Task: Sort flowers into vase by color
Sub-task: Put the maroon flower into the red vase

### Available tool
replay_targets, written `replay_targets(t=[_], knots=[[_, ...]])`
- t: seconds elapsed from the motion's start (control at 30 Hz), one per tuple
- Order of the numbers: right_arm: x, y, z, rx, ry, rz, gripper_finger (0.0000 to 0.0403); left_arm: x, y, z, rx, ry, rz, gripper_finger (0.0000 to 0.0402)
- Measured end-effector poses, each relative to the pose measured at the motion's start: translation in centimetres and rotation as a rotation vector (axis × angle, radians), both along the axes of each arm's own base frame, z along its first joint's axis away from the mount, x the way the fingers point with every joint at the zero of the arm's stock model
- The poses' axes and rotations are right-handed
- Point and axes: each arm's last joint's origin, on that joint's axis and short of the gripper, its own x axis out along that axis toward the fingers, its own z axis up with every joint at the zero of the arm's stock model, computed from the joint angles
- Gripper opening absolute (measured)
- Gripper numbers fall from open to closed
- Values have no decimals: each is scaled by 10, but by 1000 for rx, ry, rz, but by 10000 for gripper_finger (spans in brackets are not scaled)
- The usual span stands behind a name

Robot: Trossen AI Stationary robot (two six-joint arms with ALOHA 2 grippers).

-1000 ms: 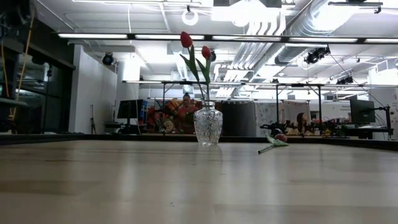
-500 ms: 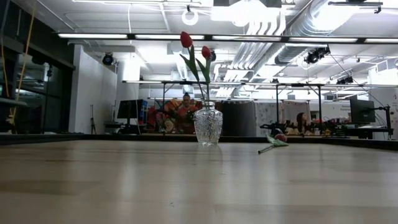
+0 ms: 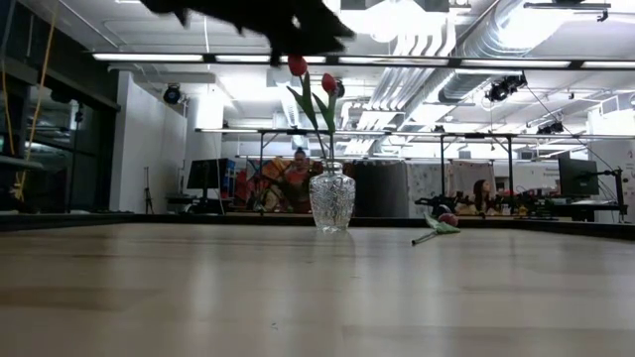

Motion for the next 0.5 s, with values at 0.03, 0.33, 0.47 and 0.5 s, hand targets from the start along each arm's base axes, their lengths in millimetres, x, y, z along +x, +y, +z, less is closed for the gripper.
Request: replay_targets(t=[0.03, 0.33, 0.47, 0.5], knots=[[0, 0, 0, 1, 0, -1, 181, 8, 3, -10, 1, -3, 7, 161], [0, 0, 0, 7, -3, -4, 181, 64, 18, -86, 4, -20, 94, 161], [0, 0, 0, 29, -11, -16, 181, 89, 20, -108, 18, 14, 92, 161], [0, 0, 0, 32, -12, -18, 181, 95, 20, -113, 23, 22, 90, 161]])
